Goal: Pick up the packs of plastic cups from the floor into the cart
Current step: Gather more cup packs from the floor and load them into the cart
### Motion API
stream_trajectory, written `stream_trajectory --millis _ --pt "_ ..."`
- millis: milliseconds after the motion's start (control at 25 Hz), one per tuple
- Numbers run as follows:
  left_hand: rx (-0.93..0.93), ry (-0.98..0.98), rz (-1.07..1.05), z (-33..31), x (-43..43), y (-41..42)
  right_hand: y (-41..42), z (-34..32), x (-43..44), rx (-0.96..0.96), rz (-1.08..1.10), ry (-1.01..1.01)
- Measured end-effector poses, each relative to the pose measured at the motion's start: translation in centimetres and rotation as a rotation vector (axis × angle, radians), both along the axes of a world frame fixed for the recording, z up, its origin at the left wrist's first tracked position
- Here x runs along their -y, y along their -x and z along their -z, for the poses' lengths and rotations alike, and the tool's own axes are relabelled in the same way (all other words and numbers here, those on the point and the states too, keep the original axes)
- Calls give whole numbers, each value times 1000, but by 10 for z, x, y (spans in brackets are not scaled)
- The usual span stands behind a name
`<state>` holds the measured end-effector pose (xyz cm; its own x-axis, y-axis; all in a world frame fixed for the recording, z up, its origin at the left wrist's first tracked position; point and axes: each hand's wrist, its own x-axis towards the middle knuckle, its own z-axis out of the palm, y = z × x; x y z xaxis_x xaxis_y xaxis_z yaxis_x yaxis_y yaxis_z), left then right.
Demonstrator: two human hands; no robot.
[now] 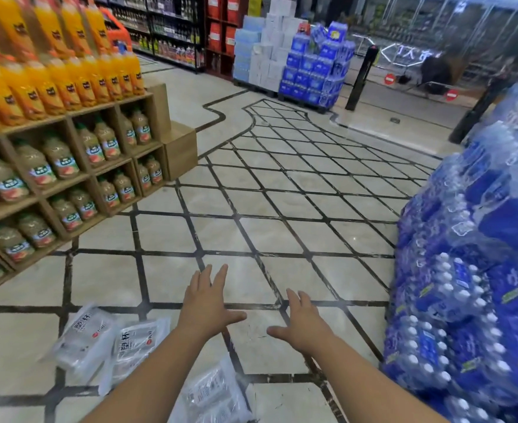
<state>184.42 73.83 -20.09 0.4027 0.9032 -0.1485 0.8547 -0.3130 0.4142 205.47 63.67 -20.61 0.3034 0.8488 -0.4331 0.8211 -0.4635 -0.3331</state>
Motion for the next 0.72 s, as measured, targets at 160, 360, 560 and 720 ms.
stream_trajectory --millis 160,360,560,720 --pt "-14 46 -129 16 -26 15 -4 13 -55 -2 -107 39" --pt "-22 115 -324 31 -59 20 -14 34 -133 15 -312 100" --pt "10 152 -580 41 -81 7 -30 50 -215 2 -564 147" --pt "11 237 -766 57 -78 -3 -29 78 -253 -35 -743 235"
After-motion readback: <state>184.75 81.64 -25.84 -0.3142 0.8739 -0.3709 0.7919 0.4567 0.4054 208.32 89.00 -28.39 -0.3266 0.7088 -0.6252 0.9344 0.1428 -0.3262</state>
